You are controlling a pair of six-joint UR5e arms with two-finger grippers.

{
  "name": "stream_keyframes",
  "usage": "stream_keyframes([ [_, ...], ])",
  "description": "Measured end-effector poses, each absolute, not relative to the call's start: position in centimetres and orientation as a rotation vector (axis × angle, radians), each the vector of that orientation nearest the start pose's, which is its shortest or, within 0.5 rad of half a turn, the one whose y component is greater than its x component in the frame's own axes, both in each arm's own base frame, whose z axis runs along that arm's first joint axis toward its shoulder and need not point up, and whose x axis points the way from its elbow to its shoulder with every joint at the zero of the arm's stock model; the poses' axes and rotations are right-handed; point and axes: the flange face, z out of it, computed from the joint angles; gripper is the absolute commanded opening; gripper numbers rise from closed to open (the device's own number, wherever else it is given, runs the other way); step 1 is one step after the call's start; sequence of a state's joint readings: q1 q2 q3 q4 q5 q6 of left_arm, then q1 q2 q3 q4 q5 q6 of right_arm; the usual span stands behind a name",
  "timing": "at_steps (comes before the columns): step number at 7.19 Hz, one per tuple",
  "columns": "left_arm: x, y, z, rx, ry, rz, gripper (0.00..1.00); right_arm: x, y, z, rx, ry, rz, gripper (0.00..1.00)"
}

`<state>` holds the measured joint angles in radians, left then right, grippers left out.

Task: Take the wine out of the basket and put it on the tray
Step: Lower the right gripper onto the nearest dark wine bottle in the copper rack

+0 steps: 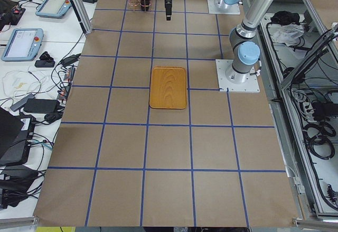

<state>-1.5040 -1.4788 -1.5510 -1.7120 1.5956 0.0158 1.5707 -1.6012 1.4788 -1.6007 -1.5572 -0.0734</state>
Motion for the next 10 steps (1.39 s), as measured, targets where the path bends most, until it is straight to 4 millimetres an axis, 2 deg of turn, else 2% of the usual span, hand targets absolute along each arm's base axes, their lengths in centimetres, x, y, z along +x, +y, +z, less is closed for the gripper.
stream_keyframes([
  [3, -10.1, -45.5, 52.6, -0.08, 3.119, 0.049, 1.0, 13.5, -49.0, 55.1, -0.123, 3.124, -0.228, 1.0],
  [5, -10.1, -45.5, 52.5, -0.08, 3.117, 0.053, 1.0, 12.8, -49.7, 54.9, -0.115, 3.131, -0.223, 1.0],
  [7, -10.2, -45.5, 52.5, -0.079, 3.118, 0.053, 1.0, 10.9, -51.9, 53.7, -0.079, 3.145, -0.175, 0.99],
  [10, -10.4, -45.5, 52.5, -0.078, 3.123, 0.053, 1.0, 5.7, -57.0, 50.0, -0.069, 3.159, -0.115, 0.96],
])
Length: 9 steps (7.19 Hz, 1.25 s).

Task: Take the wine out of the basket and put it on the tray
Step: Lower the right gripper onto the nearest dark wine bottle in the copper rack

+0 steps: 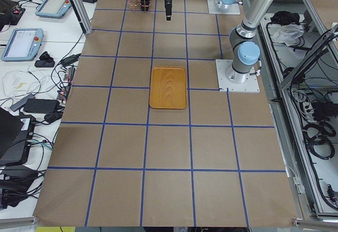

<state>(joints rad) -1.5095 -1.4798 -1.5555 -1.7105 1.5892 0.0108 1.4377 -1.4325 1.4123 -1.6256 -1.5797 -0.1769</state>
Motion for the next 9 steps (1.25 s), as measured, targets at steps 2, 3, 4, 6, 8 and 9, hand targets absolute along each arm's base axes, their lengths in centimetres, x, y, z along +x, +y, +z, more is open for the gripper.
stream_keyframes([
  [2, -10.4, -45.4, 52.5, -0.074, 3.12, 0.05, 1.0, 3.2, -60.2, 46.3, -0.101, 3.165, -0.096, 0.95],
  [3, -10.3, -45.5, 52.6, -0.074, 3.119, 0.047, 1.0, 2.8, -61.3, 44.5, -0.11, 3.165, -0.083, 0.93],
  [4, -10.3, -45.5, 52.6, -0.074, 3.118, 0.043, 1.0, 2.6, -62.0, 43.1, -0.112, 3.163, -0.062, 0.83],
  [6, -10.3, -45.4, 52.6, -0.074, 3.117, 0.042, 1.0, 2.4, -62.6, 41.1, -0.109, 3.159, -0.013, 0.67],
  [8, -10.3, -45.4, 52.6, -0.073, 3.116, 0.042, 1.0, 2.4, -62.6, 40.2, -0.109, 3.155, 0.024, 0.59],
  [9, -10.3, -45.4, 52.6, -0.072, 3.116, 0.043, 1.0, 2.4, -62.4, 39.5, -0.109, 3.155, 0.049, 0.59],
])
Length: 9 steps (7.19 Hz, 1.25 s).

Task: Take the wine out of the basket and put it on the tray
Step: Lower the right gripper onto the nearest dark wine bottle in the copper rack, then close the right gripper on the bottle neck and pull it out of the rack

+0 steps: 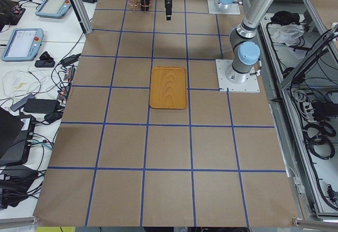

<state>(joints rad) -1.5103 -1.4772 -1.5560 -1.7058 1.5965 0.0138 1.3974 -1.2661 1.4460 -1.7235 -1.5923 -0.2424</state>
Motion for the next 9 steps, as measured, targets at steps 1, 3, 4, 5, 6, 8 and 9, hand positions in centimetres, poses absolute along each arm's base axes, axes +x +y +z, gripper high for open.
stream_keyframes([
  [1, -10.4, -45.4, 52.6, -0.071, 3.116, 0.044, 1.0, 2.3, -62.1, 38.9, -0.111, 3.164, 0.077, 0.44],
  [3, -10.4, -45.4, 52.5, -0.071, 3.116, 0.044, 1.0, 2.1, -61.9, 38.7, -0.115, 3.188, 0.096, 0.26],
  [4, -10.4, -45.4, 52.5, -0.071, 3.115, 0.045, 1.0, 2.1, -61.9, 39.1, -0.115, 3.191, 0.083, 0.24],
  [5, -10.4, -45.4, 52.5, -0.071, 3.115, 0.045, 1.0, 2.1, -62.0, 39.9, -0.115, 3.191, 0.057, 0.24],
  [6, -10.4, -45.4, 52.5, -0.071, 3.115, 0.045, 1.0, 2.3, -62.1, 41.2, -0.117, 3.192, 0.026, 0.24],
  [8, -10.4, -45.4, 52.5, -0.071, 3.115, 0.044, 1.0, 2.7, -61.6, 45.4, -0.124, 3.192, -0.017, 0.24],
  [9, -10.4, -45.4, 52.5, -0.071, 3.115, 0.044, 1.0, 3.1, -60.7, 48.1, -0.127, 3.186, -0.033, 0.24],
])
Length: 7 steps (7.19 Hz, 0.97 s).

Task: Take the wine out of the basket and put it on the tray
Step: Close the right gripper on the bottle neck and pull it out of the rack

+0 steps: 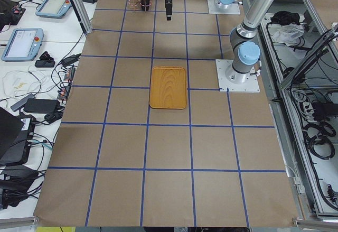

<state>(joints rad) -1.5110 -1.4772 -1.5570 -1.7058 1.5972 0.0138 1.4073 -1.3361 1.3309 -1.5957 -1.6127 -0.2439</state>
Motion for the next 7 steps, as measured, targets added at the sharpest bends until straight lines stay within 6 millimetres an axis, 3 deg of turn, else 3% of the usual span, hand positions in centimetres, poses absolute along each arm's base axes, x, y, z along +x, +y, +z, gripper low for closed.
stream_keyframes([
  [2, -10.4, -45.4, 52.5, -0.072, 3.116, 0.045, 1.0, 3.9, -57.5, 53.2, -0.13, 3.175, -0.053, 0.22],
  [3, -10.4, -45.5, 52.5, -0.073, 3.117, 0.042, 1.0, 4.7, -55.7, 54.3, -0.132, 3.172, -0.009, 0.18],
  [5, -10.1, -45.5, 53.0, -0.073, 3.116, 0.026, 1.0, 7.9, -52.4, 53.1, -0.098, 3.163, 0.113, 0.15],
  [7, -9.8, -45.6, 53.3, -0.076, 3.114, 0.01, 1.0, 13.9, -49.3, 49.7, 0.033, 3.164, 0.178, 0.15],
])
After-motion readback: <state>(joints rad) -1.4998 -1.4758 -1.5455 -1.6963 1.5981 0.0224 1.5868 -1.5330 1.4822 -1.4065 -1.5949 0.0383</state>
